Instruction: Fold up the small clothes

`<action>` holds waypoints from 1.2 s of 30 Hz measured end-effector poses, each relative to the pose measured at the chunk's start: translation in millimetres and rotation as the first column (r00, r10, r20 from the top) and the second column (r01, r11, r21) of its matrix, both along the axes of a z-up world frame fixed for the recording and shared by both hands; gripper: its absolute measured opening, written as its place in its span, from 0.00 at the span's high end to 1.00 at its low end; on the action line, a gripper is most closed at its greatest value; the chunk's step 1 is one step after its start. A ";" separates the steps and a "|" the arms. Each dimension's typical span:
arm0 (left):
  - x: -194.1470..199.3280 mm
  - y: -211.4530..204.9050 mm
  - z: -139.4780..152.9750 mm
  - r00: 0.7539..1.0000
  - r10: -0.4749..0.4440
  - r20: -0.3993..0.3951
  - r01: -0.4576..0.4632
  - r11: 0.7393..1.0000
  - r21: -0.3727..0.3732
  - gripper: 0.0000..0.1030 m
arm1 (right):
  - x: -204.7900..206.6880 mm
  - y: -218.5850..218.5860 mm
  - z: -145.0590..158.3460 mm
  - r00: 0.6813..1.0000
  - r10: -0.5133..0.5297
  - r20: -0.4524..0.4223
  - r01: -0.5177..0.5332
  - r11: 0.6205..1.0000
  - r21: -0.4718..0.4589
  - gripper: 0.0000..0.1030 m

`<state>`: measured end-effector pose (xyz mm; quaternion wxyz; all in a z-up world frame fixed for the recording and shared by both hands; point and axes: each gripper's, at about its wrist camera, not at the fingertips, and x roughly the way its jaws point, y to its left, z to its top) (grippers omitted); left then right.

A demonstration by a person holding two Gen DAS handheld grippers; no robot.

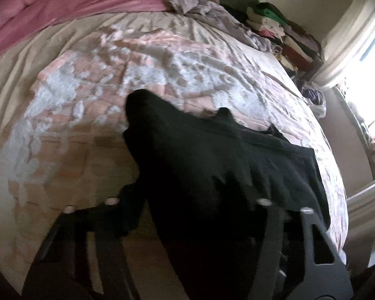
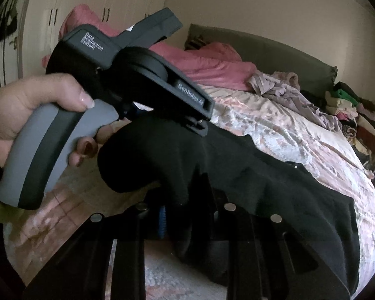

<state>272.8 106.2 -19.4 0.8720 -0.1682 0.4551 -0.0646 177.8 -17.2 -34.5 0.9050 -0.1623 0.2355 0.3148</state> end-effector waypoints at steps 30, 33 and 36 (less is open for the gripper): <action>8.3 -222.8 67.1 0.969 -0.229 0.094 0.205 0.955 0.214 0.76 | -6.5 -198.5 19.8 0.931 -0.273 -0.242 0.347 0.866 0.360 0.88; 11.5 -234.9 58.3 0.969 -0.236 0.076 0.215 0.953 0.214 0.76 | -2.3 -204.0 12.4 0.915 -0.297 -0.273 0.380 0.861 0.339 0.88; 12.4 -245.0 53.5 0.967 -0.245 0.069 0.225 0.950 0.216 0.76 | -2.5 -212.1 5.9 0.905 -0.300 -0.300 0.398 0.847 0.353 0.88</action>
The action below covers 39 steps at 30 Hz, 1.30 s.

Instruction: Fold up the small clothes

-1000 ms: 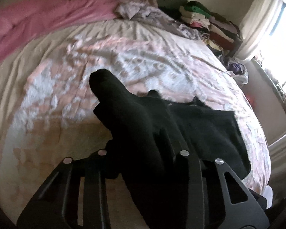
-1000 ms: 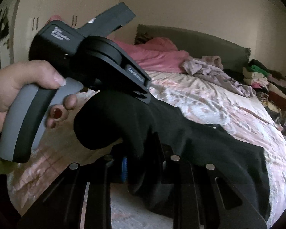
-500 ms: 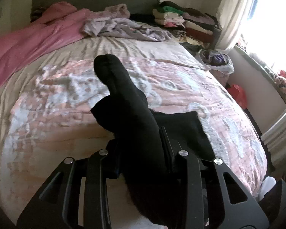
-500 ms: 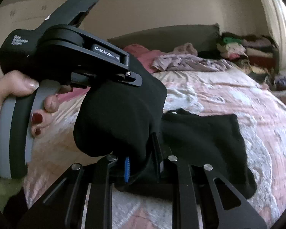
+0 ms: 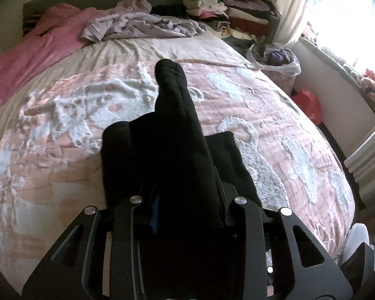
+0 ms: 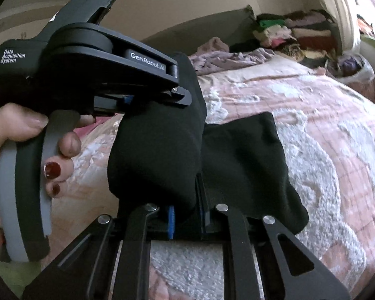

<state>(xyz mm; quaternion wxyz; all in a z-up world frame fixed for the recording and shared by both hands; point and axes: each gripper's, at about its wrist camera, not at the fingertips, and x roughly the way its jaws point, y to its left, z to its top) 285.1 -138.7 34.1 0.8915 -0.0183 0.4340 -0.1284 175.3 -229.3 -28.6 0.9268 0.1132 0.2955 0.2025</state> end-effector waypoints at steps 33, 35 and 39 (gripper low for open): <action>-33.8 51.7 -66.9 0.999 0.040 -0.020 -0.039 0.999 0.034 0.33 | 36.3 -95.2 -4.1 0.966 0.007 -0.258 0.088 0.932 0.353 0.20; -36.9 49.6 -68.3 0.999 0.035 -0.003 -0.035 0.998 0.046 0.33 | 57.2 -103.7 -2.2 0.957 -0.010 -0.289 0.112 0.934 0.339 0.20; -42.5 46.5 -69.9 0.999 0.038 0.013 -0.039 0.998 0.049 0.33 | 104.8 -101.2 -11.0 0.925 -0.002 -0.380 0.108 0.960 0.258 0.19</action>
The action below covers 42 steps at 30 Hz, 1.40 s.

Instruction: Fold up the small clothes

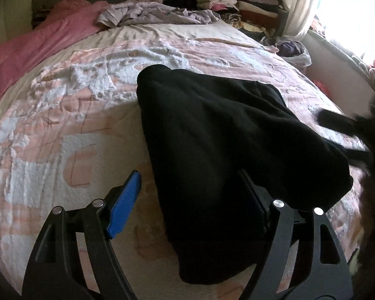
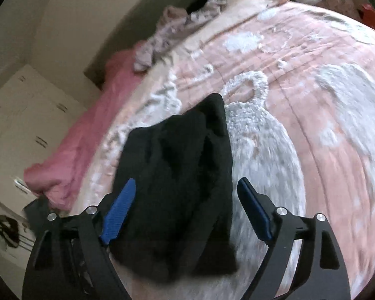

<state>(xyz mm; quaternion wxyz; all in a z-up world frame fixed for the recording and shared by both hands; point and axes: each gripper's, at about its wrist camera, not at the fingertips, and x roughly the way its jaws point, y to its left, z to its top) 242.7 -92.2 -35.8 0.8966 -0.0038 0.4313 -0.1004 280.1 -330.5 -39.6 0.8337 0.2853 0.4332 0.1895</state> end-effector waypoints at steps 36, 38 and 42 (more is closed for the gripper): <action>-13.1 7.3 7.0 1.000 -0.017 0.013 0.017 1.000 -0.007 0.30 | -7.9 45.4 26.1 0.968 0.095 0.233 0.036 0.864 -0.501 0.53; -15.4 7.8 7.9 1.000 -0.018 0.015 0.018 1.000 -0.006 0.30 | -27.8 43.9 38.6 0.958 0.110 0.265 0.025 0.887 -0.460 0.53; -22.4 8.0 9.3 1.000 -0.019 0.018 0.019 1.000 -0.005 0.30 | -54.7 47.1 45.7 0.951 0.147 0.272 -0.036 0.927 -0.373 0.54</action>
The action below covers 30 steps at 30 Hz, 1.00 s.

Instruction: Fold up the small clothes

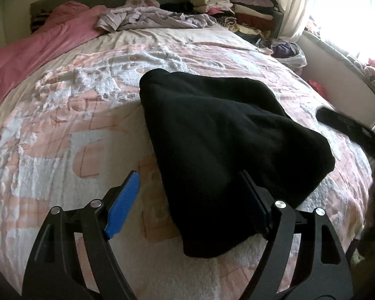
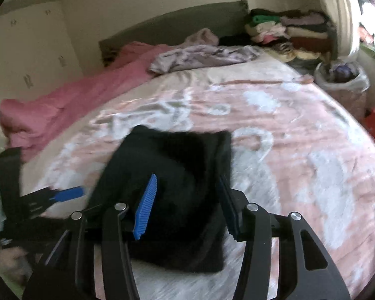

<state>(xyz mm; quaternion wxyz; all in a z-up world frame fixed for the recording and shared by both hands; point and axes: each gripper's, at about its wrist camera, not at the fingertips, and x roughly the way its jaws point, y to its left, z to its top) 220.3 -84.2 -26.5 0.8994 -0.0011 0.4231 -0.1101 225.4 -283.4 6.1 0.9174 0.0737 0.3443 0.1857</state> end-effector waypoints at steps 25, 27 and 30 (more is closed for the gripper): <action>-44.3 12.4 41.6 0.994 0.019 0.104 -0.015 0.999 -0.041 0.09 | -68.8 -1.0 15.5 0.991 -0.106 0.087 0.110 0.993 -0.047 0.04; -48.8 11.4 45.9 0.993 0.019 0.117 -0.015 0.999 -0.037 0.09 | -76.2 -1.2 21.6 0.988 -0.112 0.104 0.118 0.991 -0.055 0.04; -55.9 11.7 52.6 0.991 0.019 0.129 -0.014 0.999 -0.039 0.09 | -88.3 -0.4 28.6 0.987 -0.107 0.122 0.114 0.992 -0.054 0.04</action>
